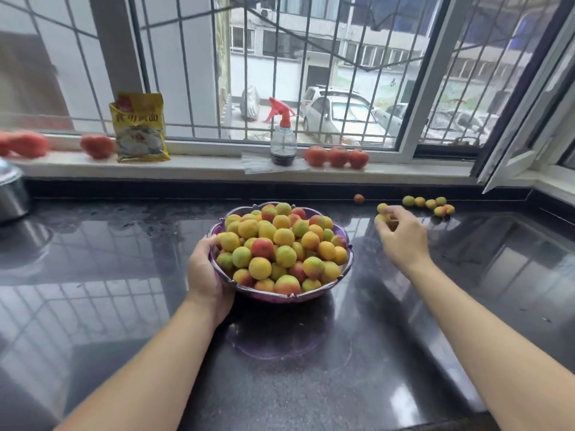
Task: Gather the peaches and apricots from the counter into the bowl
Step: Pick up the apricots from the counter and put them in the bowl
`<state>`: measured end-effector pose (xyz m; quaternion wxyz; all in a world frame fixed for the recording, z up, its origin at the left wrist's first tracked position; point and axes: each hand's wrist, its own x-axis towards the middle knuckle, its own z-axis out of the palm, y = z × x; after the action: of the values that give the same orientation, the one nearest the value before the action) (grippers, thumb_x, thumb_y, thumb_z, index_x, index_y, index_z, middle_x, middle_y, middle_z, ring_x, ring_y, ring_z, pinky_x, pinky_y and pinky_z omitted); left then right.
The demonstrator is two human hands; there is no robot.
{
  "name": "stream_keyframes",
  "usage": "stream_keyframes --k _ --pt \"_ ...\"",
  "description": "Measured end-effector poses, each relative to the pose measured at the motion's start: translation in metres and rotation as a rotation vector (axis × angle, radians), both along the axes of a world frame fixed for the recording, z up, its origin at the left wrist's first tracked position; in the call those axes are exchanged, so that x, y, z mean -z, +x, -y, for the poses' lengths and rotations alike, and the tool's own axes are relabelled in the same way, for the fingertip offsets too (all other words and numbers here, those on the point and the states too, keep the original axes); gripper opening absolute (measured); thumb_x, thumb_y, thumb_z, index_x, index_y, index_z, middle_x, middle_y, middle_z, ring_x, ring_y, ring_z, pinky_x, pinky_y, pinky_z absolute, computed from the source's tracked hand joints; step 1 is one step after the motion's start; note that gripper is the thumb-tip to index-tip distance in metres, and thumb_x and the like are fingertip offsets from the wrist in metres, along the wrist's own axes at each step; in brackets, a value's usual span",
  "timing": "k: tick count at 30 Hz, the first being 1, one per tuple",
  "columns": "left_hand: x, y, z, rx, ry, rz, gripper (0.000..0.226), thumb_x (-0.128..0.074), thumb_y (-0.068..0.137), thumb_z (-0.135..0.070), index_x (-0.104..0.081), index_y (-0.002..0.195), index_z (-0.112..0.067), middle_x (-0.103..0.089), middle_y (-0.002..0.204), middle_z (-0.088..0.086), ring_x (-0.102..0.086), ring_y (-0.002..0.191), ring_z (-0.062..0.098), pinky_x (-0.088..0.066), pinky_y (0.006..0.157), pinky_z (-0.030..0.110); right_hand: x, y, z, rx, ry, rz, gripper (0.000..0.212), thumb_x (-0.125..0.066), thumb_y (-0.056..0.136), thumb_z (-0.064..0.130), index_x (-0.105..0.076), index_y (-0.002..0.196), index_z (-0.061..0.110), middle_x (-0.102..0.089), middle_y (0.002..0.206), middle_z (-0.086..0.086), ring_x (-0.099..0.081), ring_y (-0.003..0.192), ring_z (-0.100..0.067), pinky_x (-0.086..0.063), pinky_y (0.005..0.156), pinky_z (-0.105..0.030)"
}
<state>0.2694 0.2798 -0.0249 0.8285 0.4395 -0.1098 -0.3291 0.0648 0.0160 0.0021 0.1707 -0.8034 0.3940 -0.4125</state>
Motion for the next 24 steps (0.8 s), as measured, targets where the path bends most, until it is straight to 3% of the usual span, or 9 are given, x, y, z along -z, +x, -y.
stream_keyframes --k 3,7,10,13,17,19,24 --pt "0.002 0.003 0.000 0.004 0.004 0.006 0.051 -0.038 0.106 -0.037 -0.072 0.130 -0.008 -0.076 0.125 0.020 -0.073 0.117 0.039 -0.057 0.095 0.047 -0.044 0.034 -0.023 -0.167 0.122 0.107 0.023 -0.069 0.095 0.023 -0.064 0.117 0.016 -0.068 0.105 -0.001 -0.063 0.094 -0.016 -0.049 0.078 -0.023" --pt "0.001 0.003 0.000 0.021 -0.002 0.000 0.050 -0.038 0.107 -0.036 -0.071 0.131 -0.007 -0.077 0.124 0.020 -0.076 0.112 0.037 -0.058 0.091 0.046 -0.074 0.070 -0.039 -0.355 0.316 -0.059 0.031 -0.074 0.091 0.026 -0.064 0.120 0.020 -0.067 0.105 0.003 -0.064 0.095 -0.012 -0.053 0.075 -0.026" --pt "0.001 0.004 0.001 0.032 -0.002 -0.008 0.051 -0.037 0.107 -0.036 -0.070 0.132 -0.006 -0.076 0.124 0.021 -0.076 0.111 0.038 -0.058 0.093 0.048 -0.073 0.095 -0.044 -0.352 0.397 -0.135 0.030 -0.076 0.088 0.020 -0.069 0.117 0.014 -0.069 0.107 -0.002 -0.065 0.096 -0.014 -0.050 0.069 -0.023" --pt "0.003 0.008 0.001 0.018 -0.008 -0.022 0.051 -0.039 0.106 -0.036 -0.068 0.136 -0.007 -0.074 0.128 0.023 -0.073 0.118 0.042 -0.056 0.102 0.056 -0.067 0.111 -0.051 -0.326 0.506 -0.164 0.029 -0.079 0.082 0.015 -0.069 0.110 0.014 -0.070 0.104 -0.006 -0.069 0.094 -0.019 -0.057 0.069 -0.030" --pt "0.004 0.009 0.002 0.017 -0.016 -0.025 0.049 -0.040 0.105 -0.034 -0.068 0.134 -0.005 -0.074 0.127 0.024 -0.072 0.119 0.043 -0.056 0.102 0.055 -0.067 0.119 -0.058 -0.266 0.417 -0.345 0.008 -0.071 0.085 0.010 -0.072 0.090 0.016 -0.070 0.094 -0.006 -0.069 0.090 -0.022 -0.062 0.079 -0.037" --pt "0.004 0.010 0.002 0.021 -0.014 -0.021 0.047 -0.040 0.106 -0.032 -0.070 0.130 -0.005 -0.075 0.125 0.023 -0.073 0.117 0.042 -0.057 0.101 0.053 -0.069 0.120 -0.060 -0.256 0.391 -0.390 0.011 -0.068 0.086 0.011 -0.069 0.079 0.019 -0.070 0.091 -0.005 -0.068 0.091 -0.022 -0.061 0.082 -0.039" --pt "0.003 0.009 0.001 0.033 0.004 -0.018 0.046 -0.039 0.107 -0.034 -0.071 0.128 -0.008 -0.076 0.123 0.021 -0.074 0.113 0.040 -0.058 0.101 0.054 -0.067 0.125 -0.061 -0.257 0.359 -0.411 0.009 -0.066 0.091 0.011 -0.072 0.086 0.015 -0.069 0.095 -0.005 -0.066 0.092 -0.021 -0.060 0.081 -0.036"
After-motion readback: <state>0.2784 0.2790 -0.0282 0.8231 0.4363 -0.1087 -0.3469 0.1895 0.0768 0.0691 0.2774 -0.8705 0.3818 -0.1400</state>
